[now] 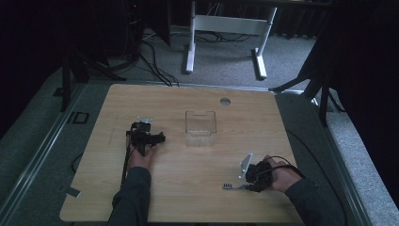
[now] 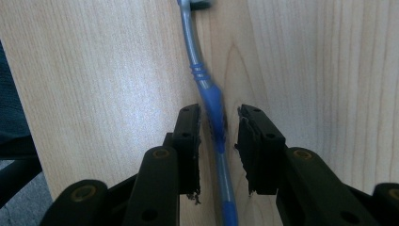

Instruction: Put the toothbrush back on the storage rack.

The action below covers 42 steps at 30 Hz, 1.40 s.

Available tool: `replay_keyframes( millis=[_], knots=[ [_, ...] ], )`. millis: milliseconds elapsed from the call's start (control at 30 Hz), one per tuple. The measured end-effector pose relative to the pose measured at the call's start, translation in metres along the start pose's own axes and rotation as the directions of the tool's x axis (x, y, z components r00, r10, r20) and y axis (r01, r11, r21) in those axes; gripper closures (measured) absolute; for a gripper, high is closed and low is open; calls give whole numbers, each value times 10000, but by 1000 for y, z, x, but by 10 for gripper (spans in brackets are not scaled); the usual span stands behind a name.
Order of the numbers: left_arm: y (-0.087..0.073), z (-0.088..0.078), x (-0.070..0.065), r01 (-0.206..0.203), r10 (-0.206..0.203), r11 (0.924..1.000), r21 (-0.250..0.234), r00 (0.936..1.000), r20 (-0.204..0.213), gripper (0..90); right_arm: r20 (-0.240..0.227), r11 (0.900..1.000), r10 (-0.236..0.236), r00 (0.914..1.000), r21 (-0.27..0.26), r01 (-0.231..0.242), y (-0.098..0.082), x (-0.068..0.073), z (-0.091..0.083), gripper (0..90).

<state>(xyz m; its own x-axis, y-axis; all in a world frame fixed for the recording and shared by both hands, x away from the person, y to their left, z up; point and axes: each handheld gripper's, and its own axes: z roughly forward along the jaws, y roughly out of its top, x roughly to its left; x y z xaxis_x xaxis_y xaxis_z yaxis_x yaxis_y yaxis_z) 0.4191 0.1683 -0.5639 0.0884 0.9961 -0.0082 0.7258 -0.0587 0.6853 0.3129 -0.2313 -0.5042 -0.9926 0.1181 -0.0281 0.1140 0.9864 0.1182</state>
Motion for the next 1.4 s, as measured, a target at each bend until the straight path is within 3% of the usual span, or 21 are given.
replay_keyframes(
  millis=[1400],
  knots=[
    [0, 0, 0, -1, 1, 10000, 0, 10000, 0, 25, -231, 9990, -102, 9997, 438, 112, 3, 0, 12, 760]
  ],
)
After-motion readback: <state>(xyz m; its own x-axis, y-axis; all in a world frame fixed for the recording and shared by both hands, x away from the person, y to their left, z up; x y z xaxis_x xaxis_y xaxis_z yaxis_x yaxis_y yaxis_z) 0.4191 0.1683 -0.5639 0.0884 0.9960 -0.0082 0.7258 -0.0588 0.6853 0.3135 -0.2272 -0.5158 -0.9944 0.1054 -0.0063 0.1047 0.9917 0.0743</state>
